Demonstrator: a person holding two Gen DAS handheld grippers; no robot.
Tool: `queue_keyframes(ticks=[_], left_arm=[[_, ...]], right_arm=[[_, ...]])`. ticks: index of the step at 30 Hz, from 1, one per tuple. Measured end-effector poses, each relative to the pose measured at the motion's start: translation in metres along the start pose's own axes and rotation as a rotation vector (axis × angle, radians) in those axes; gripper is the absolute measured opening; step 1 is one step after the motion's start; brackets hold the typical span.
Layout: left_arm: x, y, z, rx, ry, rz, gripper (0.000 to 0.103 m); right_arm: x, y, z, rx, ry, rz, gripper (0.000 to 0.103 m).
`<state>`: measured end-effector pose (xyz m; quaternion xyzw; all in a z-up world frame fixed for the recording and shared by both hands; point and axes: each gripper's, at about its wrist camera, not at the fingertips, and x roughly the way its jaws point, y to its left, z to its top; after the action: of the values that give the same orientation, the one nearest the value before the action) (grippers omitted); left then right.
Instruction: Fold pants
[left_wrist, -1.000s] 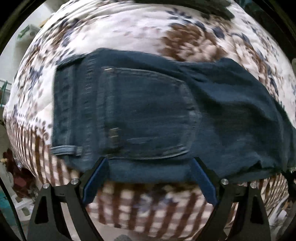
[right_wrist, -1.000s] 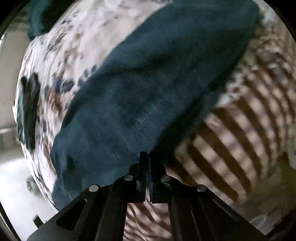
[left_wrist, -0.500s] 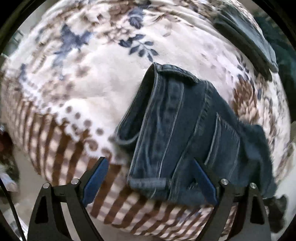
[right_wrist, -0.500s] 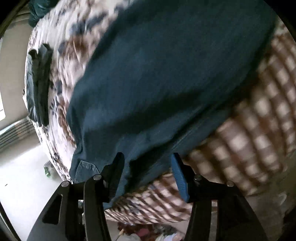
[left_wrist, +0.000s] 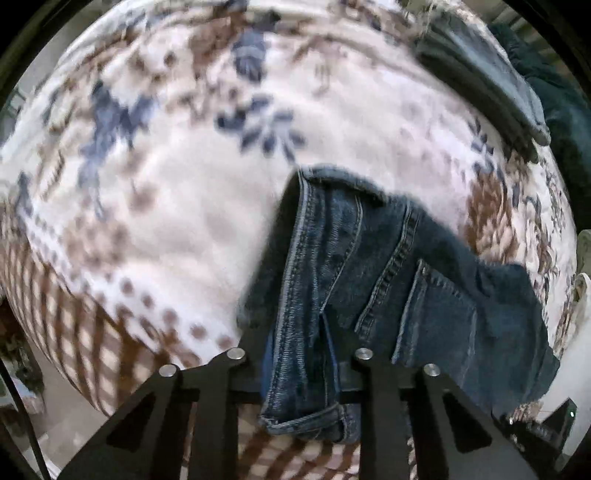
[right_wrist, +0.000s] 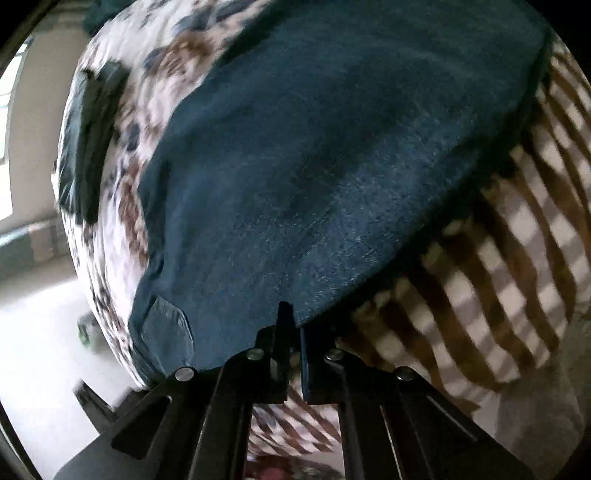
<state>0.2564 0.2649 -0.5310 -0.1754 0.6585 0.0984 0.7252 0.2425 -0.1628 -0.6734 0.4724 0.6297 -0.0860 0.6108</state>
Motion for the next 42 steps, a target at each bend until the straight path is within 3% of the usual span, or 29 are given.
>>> queue_keyframes(ticks=[4,8,9,12,14,15,19,20,25,29,30,31,32,33,34,36,38,40,41,42], left_arm=[[0.019,0.006,0.023,0.024,0.058,0.022,0.019],[0.014,-0.013,0.02,0.045,0.045,0.055,0.026],[0.008,-0.028,0.017,0.044,0.035,0.071,0.028],[-0.021,-0.041,0.0,0.046,-0.003,0.122,0.034],[-0.039,-0.062,-0.013,0.072,-0.04,0.134,0.047],[-0.046,-0.08,-0.02,0.103,-0.064,0.135,0.052],[-0.061,-0.147,-0.051,0.231,-0.132,0.102,0.092],[-0.056,-0.163,-0.05,0.261,-0.124,0.095,0.095],[-0.015,-0.273,-0.078,0.356,-0.073,0.031,0.095],[0.018,-0.36,-0.099,0.445,-0.105,0.06,0.095],[0.028,-0.378,-0.104,0.458,-0.106,0.061,0.095],[0.039,-0.398,-0.11,0.473,-0.097,0.055,0.095],[0.047,-0.411,-0.114,0.484,-0.086,0.06,0.095],[0.059,-0.426,-0.117,0.494,-0.067,0.068,0.095],[0.067,-0.438,-0.12,0.505,-0.056,0.066,0.095],[0.075,-0.457,-0.123,0.526,-0.054,0.086,0.095],[0.076,-0.47,-0.124,0.54,-0.069,0.092,0.095],[0.073,-0.479,-0.123,0.544,-0.094,0.096,0.095],[0.072,-0.481,-0.122,0.543,-0.099,0.091,0.095],[0.071,-0.482,-0.121,0.539,-0.099,0.092,0.095]], right_arm=[[0.019,-0.005,0.0,-0.03,0.067,-0.041,0.007],[0.032,-0.007,0.014,-0.071,0.159,-0.05,0.014],[0.03,-0.008,0.016,-0.076,0.174,-0.038,0.017],[0.006,-0.012,0.024,-0.094,0.168,-0.015,0.04],[-0.024,-0.023,0.035,-0.097,0.105,-0.033,0.05],[-0.036,-0.031,0.037,-0.091,0.082,-0.039,0.051],[-0.102,-0.082,0.069,0.036,-0.083,-0.057,0.051],[-0.124,-0.104,0.084,0.084,-0.145,-0.071,0.051],[-0.203,-0.185,0.154,0.237,-0.377,-0.127,0.051],[-0.255,-0.249,0.24,0.331,-0.498,-0.16,0.051],[-0.262,-0.27,0.265,0.356,-0.51,-0.137,0.054],[-0.263,-0.283,0.28,0.368,-0.513,-0.101,0.065],[-0.256,-0.302,0.301,0.392,-0.499,-0.044,0.069],[-0.25,-0.316,0.314,0.426,-0.478,-0.021,0.069],[-0.24,-0.338,0.329,0.48,-0.447,0.063,0.069],[-0.24,-0.346,0.336,0.498,-0.468,0.117,0.066],[-0.251,-0.33,0.337,0.386,-0.515,0.069,0.02],[-0.262,-0.321,0.335,0.308,-0.556,0.085,0.01],[-0.273,-0.323,0.332,0.286,-0.593,0.147,0.009],[-0.282,-0.326,0.332,0.278,-0.619,0.153,0.009]])
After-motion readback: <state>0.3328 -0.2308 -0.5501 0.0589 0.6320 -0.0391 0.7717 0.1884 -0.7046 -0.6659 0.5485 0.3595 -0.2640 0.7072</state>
